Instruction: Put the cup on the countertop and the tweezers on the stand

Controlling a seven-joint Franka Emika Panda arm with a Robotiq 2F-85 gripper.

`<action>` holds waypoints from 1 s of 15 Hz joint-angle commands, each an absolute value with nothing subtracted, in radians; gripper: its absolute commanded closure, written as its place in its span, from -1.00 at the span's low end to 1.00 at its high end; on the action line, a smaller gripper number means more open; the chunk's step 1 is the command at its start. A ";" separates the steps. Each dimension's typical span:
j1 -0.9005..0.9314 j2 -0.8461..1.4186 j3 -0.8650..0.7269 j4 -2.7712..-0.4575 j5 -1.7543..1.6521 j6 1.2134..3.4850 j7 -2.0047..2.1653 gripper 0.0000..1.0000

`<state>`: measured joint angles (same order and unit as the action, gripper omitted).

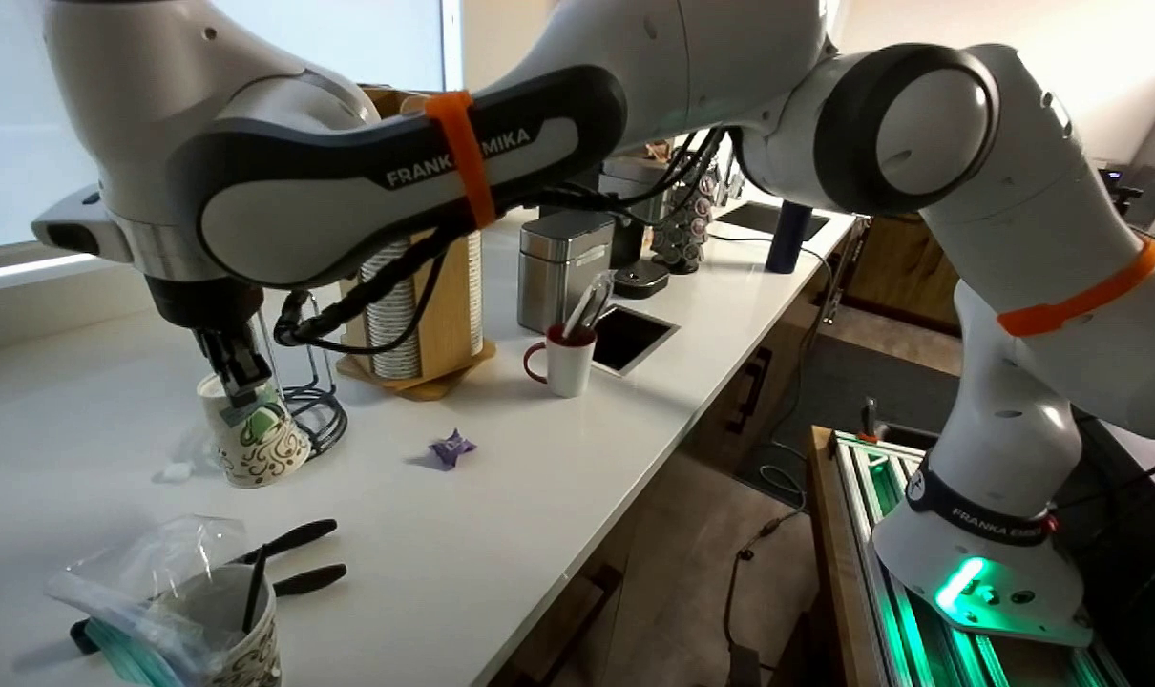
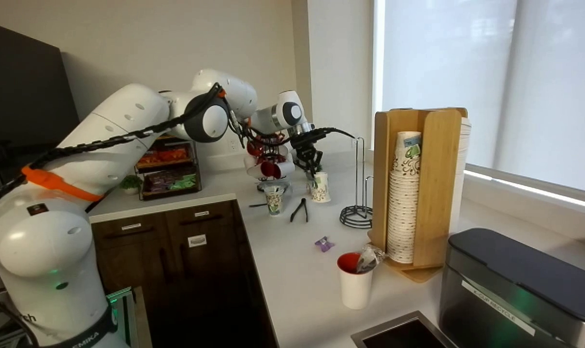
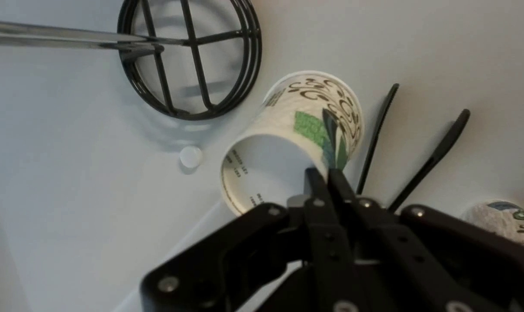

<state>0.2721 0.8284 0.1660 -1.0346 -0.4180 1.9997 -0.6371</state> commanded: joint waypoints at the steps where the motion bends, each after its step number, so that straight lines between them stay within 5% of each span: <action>1: 0.279 0.907 0.130 -0.968 -0.429 2.008 -0.565 0.97; 11: 0.289 1.051 0.122 -0.812 -0.407 2.081 -0.468 0.97; 12: 0.291 1.058 0.131 -0.802 -0.407 2.074 -0.491 0.85; 13: 0.292 1.063 0.138 -0.792 -0.403 2.064 -0.499 0.37; 15: 0.293 1.065 0.154 -0.779 -0.395 2.037 -0.515 0.30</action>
<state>0.2843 1.0272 0.1361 -0.8473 -0.4142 2.0772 -0.4868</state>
